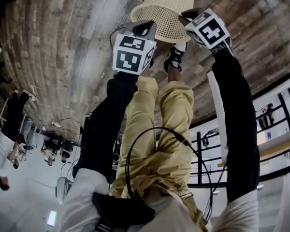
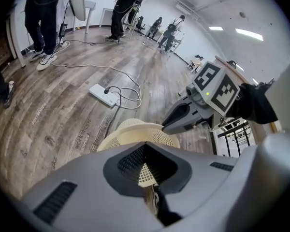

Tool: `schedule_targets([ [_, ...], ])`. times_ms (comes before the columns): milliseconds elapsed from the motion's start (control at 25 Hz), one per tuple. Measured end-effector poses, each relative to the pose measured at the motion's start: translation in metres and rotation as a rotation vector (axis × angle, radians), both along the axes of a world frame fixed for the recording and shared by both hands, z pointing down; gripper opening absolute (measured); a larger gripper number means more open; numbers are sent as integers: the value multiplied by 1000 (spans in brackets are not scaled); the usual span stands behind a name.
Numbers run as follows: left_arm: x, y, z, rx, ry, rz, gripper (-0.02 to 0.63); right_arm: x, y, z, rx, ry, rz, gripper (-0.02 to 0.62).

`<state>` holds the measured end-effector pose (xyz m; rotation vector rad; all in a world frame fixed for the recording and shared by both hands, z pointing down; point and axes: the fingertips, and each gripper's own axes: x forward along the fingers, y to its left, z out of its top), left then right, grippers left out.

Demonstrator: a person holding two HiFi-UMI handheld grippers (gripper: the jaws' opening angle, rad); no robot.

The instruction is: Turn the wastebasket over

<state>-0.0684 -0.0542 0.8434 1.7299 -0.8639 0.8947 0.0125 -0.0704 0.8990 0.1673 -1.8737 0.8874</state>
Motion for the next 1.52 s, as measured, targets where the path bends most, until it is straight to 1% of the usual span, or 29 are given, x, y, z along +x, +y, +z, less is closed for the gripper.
schedule_targets([
  [80,2,-2,3,2,0,7,2,8,-11,4,13,3,46,51],
  [160,1,-1,7,-1,-2,-5,2,17,-26,5,72,30,73,49],
  [200,-1,1,9,-6,-5,-15,2,23,-32,8,113,59,73,49],
  [280,-2,5,11,-19,-7,-30,2,39,-44,15,208,148,43,49],
  [400,2,7,12,-22,-5,-19,2,72,-62,28,329,295,-42,49],
  [480,4,5,13,-18,-4,-6,2,86,-72,34,372,352,-67,49],
  [520,4,4,14,-17,-5,-4,2,91,-74,36,378,367,-69,49],
  [600,4,3,15,-18,-8,-8,2,96,-73,41,361,368,-49,49],
  [760,9,7,18,-26,-9,0,2,97,-62,54,298,345,61,51],
  [840,15,10,18,-28,-4,20,2,103,-60,61,294,361,119,51],
  [960,21,15,17,-25,-4,51,2,112,-62,64,313,385,183,59],
  [1000,22,16,16,-25,-6,55,2,113,-63,64,322,384,199,78],
  [1040,22,17,16,-26,-8,55,2,113,-64,64,327,378,211,117],
  [1080,22,18,16,-27,-9,53,2,113,-64,63,329,368,221,156],
  [1120,22,19,17,-27,-12,50,2,114,-64,62,331,358,225,173],
  [1320,28,20,11,-14,-15,51,2,116,-66,44,384,328,225,190],
  [1520,42,22,-10,8,-2,76,2,105,-55,9,421,295,246,192],
])
